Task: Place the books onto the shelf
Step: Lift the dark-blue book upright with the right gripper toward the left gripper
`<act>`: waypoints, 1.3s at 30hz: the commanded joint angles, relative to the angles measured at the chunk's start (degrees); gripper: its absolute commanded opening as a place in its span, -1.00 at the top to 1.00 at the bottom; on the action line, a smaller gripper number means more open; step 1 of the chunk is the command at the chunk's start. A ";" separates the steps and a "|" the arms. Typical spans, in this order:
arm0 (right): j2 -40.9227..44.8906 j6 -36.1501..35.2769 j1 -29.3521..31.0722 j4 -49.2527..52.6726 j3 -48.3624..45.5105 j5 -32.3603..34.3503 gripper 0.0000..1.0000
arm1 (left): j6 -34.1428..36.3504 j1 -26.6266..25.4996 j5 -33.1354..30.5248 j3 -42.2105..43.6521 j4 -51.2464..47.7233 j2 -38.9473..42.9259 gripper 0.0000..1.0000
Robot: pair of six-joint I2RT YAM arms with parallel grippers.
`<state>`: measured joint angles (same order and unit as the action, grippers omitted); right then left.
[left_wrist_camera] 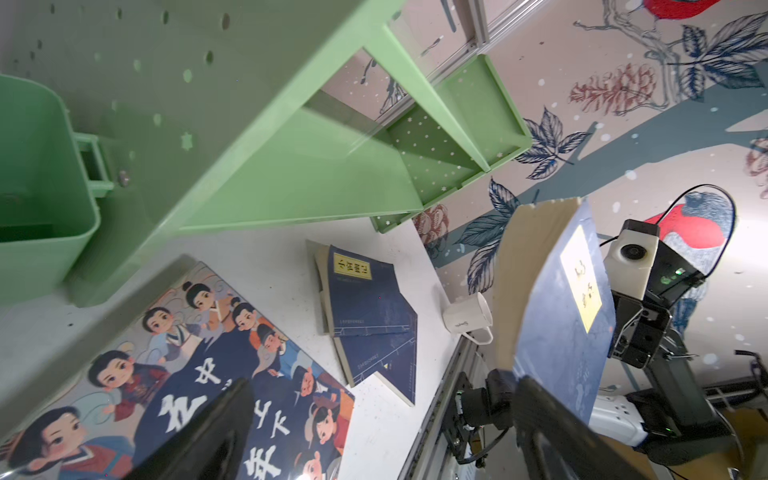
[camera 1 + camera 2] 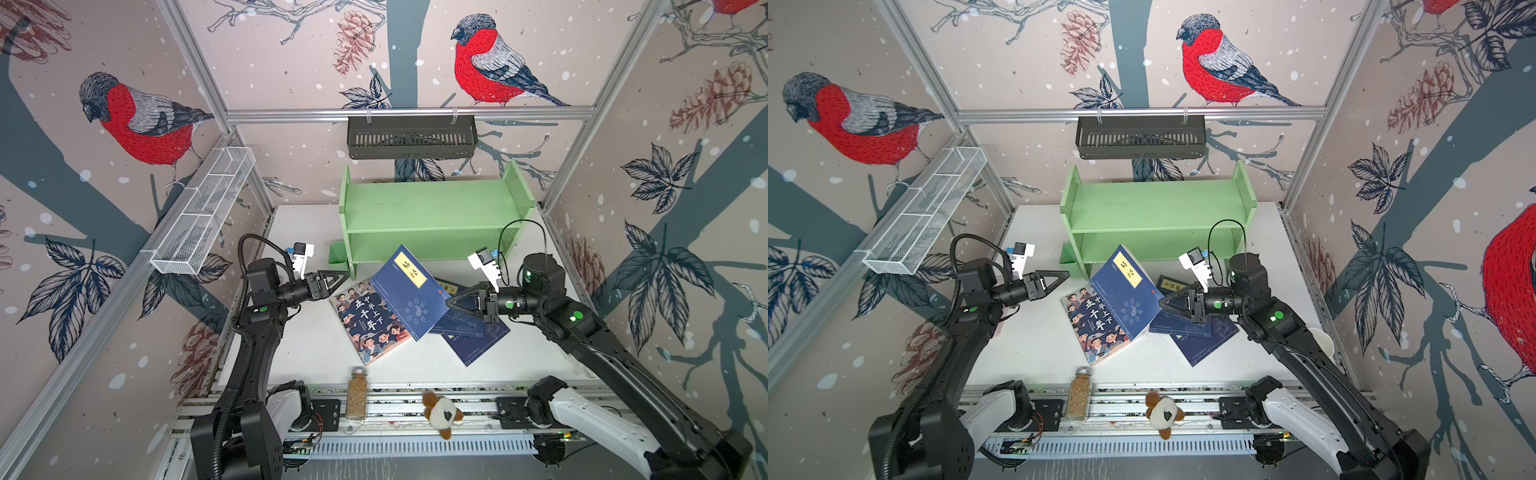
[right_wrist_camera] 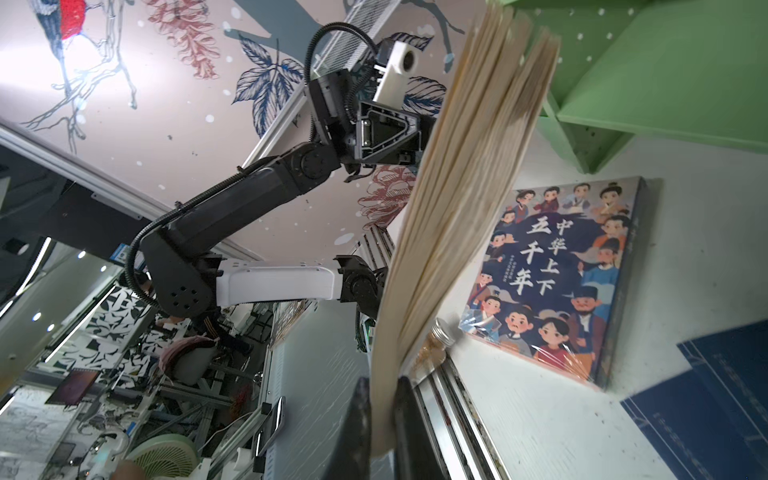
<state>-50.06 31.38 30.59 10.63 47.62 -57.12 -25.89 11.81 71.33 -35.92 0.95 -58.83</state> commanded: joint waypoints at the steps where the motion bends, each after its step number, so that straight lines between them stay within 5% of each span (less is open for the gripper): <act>1: -1.26 0.04 1.66 -8.77 1.39 -2.07 1.00 | -7.56 -0.04 6.52 0.06 12.42 1.18 -0.94; 5: -4.11 -0.91 3.71 -11.12 3.03 -2.53 1.00 | -14.40 -0.04 7.99 1.26 22.04 4.28 -0.95; 30: -13.83 -2.42 7.91 -20.83 7.77 -5.96 1.00 | -24.45 -1.39 11.02 2.41 26.24 3.12 -0.93; 39: -17.90 -1.65 7.91 -25.81 7.27 -8.43 1.00 | -37.51 -3.63 10.59 2.35 39.62 3.24 -0.55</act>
<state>-67.18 29.89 38.44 -9.89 54.68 -63.33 -57.14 8.62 80.97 -33.45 31.42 -55.81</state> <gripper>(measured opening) 0.096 0.789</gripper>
